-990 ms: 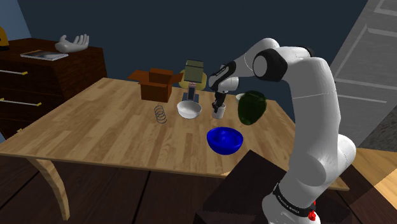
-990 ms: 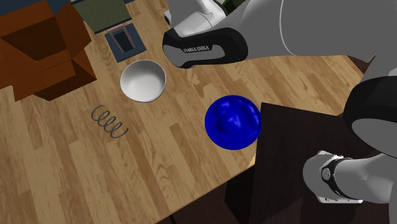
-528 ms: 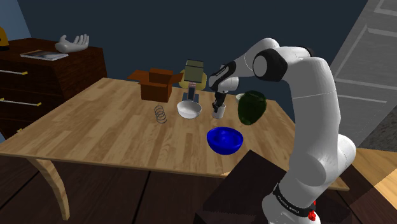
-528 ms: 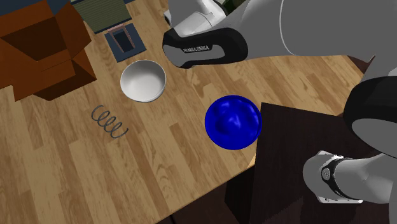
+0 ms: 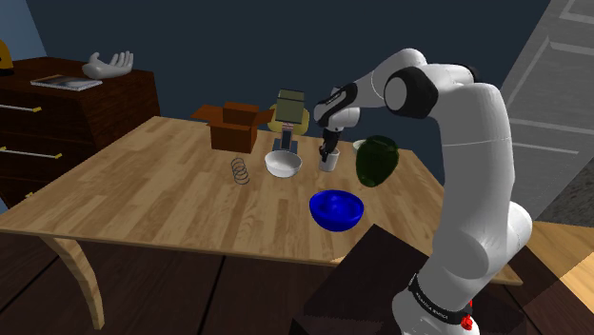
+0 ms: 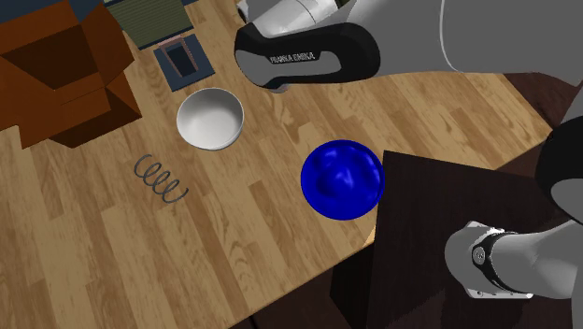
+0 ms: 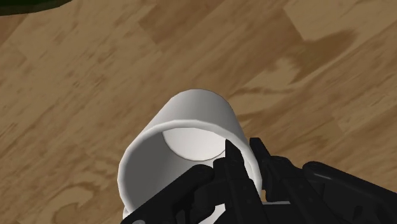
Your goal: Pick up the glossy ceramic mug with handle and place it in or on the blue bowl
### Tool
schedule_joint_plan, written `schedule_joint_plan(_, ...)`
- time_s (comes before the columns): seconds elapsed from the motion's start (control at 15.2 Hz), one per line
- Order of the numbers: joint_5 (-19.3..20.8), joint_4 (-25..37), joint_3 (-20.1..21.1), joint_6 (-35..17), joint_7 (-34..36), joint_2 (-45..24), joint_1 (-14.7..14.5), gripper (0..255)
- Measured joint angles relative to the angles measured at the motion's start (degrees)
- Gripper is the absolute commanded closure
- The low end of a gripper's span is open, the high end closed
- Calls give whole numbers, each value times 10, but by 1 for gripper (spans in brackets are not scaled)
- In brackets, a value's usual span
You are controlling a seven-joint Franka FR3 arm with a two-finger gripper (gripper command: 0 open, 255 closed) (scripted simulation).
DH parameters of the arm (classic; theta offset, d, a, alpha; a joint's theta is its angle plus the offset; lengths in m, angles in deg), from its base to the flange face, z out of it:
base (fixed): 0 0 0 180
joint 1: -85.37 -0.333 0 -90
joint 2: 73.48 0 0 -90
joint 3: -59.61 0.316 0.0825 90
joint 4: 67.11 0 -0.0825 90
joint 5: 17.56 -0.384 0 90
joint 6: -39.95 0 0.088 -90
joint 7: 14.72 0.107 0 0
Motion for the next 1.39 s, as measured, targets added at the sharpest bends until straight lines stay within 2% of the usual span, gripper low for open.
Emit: schedule_joint_plan(1.39,27,46,-16,124,15,80,-10,255)
